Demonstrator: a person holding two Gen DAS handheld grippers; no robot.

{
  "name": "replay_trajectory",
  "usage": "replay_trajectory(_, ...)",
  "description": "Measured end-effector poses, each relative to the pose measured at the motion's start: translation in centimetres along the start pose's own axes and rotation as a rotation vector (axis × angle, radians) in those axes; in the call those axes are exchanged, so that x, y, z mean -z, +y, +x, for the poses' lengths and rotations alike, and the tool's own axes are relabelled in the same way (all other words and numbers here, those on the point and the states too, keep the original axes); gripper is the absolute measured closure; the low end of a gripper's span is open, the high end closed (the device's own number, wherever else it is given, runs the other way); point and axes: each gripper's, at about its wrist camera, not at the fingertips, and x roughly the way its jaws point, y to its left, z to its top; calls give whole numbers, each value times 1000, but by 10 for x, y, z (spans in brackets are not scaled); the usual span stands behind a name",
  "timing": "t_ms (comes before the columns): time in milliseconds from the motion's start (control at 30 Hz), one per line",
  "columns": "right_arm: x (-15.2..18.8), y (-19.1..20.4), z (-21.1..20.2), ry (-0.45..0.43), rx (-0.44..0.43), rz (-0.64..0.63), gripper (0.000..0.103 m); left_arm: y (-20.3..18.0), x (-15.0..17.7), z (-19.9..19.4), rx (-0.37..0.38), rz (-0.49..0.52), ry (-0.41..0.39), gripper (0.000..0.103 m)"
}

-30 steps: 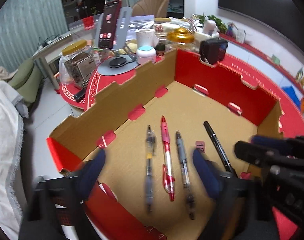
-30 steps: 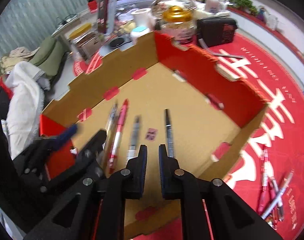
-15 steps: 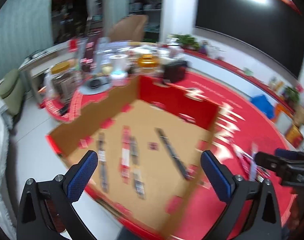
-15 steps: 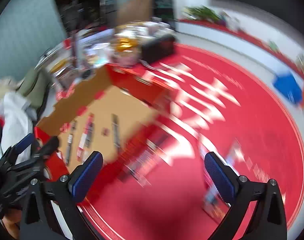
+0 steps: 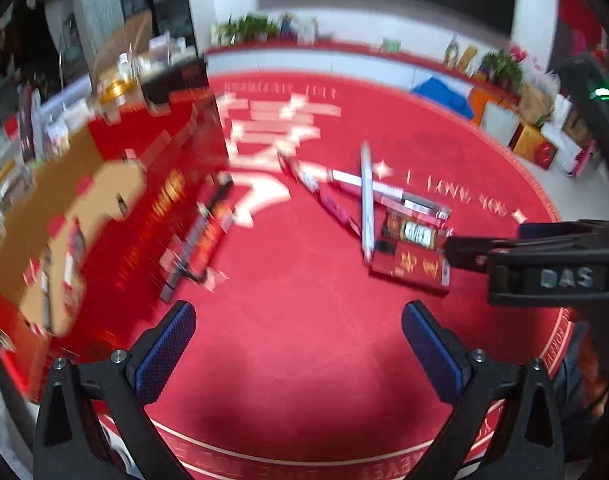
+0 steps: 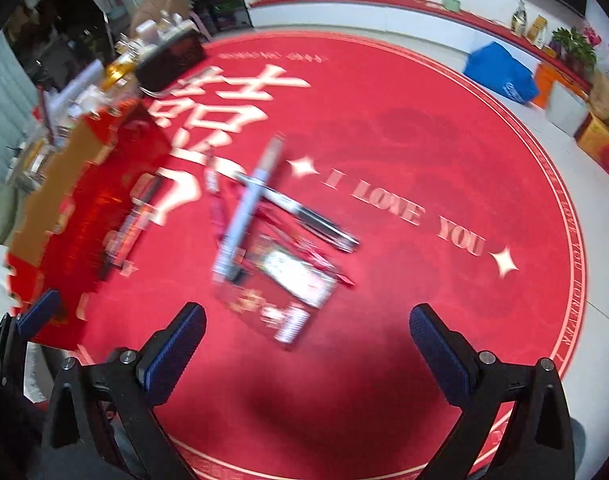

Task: Organize rigid objects
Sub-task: 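Swing both tools back from the box toward the mat, then move the left tool to the light blue pen while the right tool nears the white pen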

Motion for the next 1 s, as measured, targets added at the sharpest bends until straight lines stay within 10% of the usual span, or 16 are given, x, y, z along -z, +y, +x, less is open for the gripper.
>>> replay_trajectory(300,5,-63,-1,0,-19,160,0,-30,-43,31,-79,-20,-59,0)
replay_trajectory(700,-4,-81,-7,-25,-57,174,0,-17,-69,93,-167,-100,109,0)
replay_trajectory(1000,-37,-44,18,-26,-23,-12,0,6,-61,86,-193,-189,89,0)
